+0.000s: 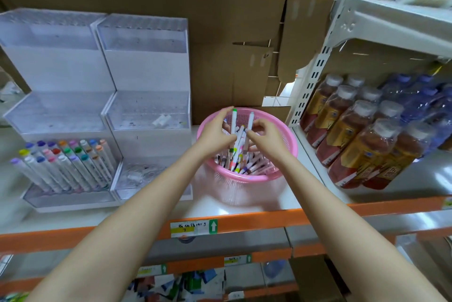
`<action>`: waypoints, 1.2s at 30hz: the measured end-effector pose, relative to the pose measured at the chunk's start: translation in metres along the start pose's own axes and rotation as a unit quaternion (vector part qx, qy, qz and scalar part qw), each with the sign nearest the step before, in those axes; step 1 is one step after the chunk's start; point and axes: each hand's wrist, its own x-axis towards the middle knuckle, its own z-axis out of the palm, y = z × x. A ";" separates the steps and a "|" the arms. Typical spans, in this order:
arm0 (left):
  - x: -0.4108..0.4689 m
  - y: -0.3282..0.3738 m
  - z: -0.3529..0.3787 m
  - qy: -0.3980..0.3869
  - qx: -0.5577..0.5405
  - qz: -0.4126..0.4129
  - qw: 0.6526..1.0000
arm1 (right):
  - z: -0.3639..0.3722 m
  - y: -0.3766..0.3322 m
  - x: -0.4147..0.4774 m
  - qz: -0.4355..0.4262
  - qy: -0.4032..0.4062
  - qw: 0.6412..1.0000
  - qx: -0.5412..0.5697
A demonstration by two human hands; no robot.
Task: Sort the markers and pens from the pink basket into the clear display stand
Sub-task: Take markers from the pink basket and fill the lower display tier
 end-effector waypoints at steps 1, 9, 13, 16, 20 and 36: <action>0.000 0.001 -0.002 0.003 0.003 0.010 1.000 | 0.000 -0.004 -0.003 0.003 0.007 0.999 0.054; -0.029 0.026 -0.032 0.046 0.000 0.148 0.988 | 0.000 -0.031 -0.024 -0.079 0.015 0.992 0.094; -0.048 0.030 -0.053 0.068 -0.001 0.178 0.982 | 0.006 -0.049 -0.037 -0.117 0.027 0.988 0.092; -0.063 0.026 -0.070 0.070 -0.012 0.186 0.980 | 0.015 -0.060 -0.044 -0.138 0.041 0.987 0.074; -0.083 0.014 -0.099 0.099 0.001 0.185 0.978 | 0.034 -0.077 -0.054 -0.160 0.057 0.984 0.047; -0.157 -0.073 -0.239 0.136 0.004 0.162 0.977 | 0.179 -0.168 -0.102 -0.168 0.037 0.982 0.074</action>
